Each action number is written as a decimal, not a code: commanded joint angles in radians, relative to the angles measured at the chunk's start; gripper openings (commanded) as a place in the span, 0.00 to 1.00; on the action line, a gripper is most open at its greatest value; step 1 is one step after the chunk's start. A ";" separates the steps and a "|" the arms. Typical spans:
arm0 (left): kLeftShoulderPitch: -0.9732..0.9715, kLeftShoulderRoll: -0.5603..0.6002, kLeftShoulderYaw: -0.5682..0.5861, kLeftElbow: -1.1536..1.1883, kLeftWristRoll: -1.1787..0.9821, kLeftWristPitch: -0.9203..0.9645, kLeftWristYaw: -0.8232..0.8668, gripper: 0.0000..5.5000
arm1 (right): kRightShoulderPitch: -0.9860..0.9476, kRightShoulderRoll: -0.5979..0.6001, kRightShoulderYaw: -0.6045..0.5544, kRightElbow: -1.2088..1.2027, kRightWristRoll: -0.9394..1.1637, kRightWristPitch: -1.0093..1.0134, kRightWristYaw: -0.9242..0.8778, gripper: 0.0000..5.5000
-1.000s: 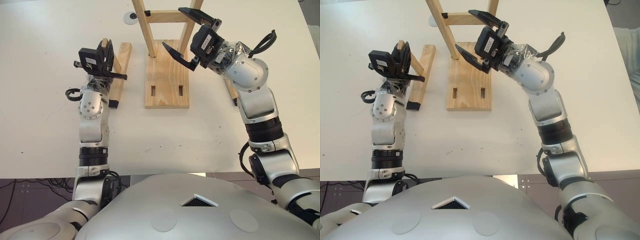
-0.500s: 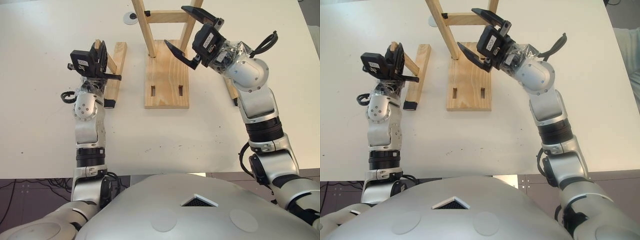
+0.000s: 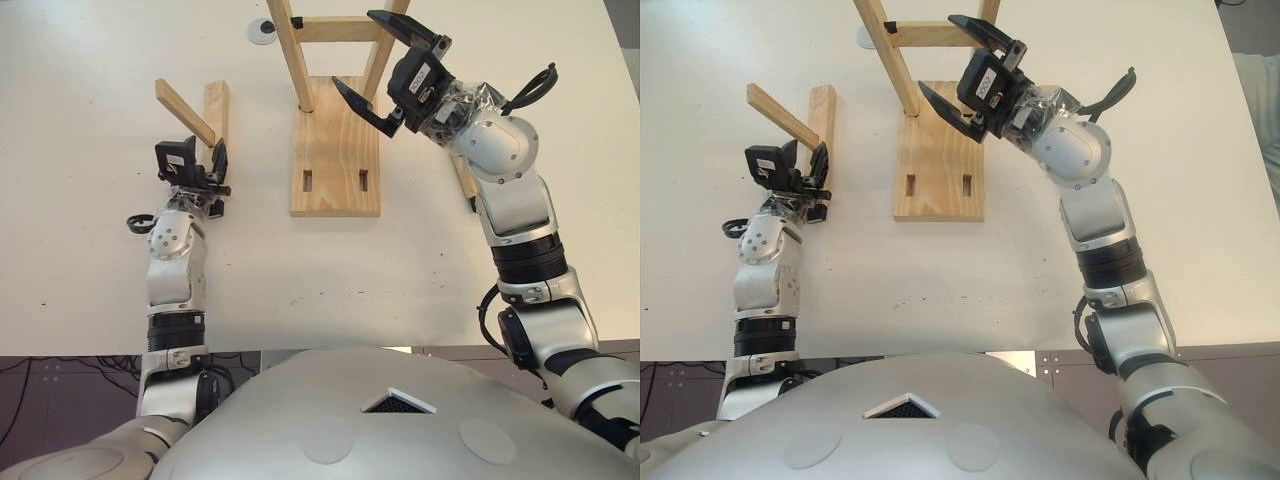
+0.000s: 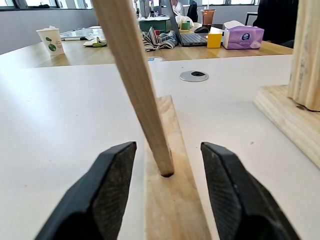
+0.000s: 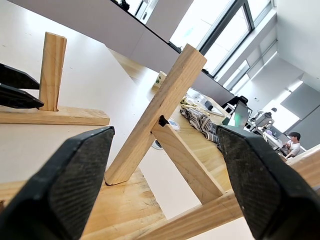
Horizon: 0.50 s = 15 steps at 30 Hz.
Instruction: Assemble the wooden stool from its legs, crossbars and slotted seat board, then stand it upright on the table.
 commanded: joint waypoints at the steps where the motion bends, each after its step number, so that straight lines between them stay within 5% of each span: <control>1: -0.032 0.085 0.011 -0.149 -0.023 0.253 -0.020 0.42 | 0.002 0.006 -0.010 -0.016 -0.001 0.010 -0.007 0.68; 9: -0.109 0.150 0.086 -0.363 -0.178 0.880 -0.010 0.42 | 0.033 0.009 -0.008 -0.046 -0.007 0.025 -0.031 0.68; 15: -0.105 0.148 0.079 -0.378 -0.168 0.973 0.012 0.57 | 0.037 0.011 -0.003 -0.051 -0.007 0.031 -0.039 0.68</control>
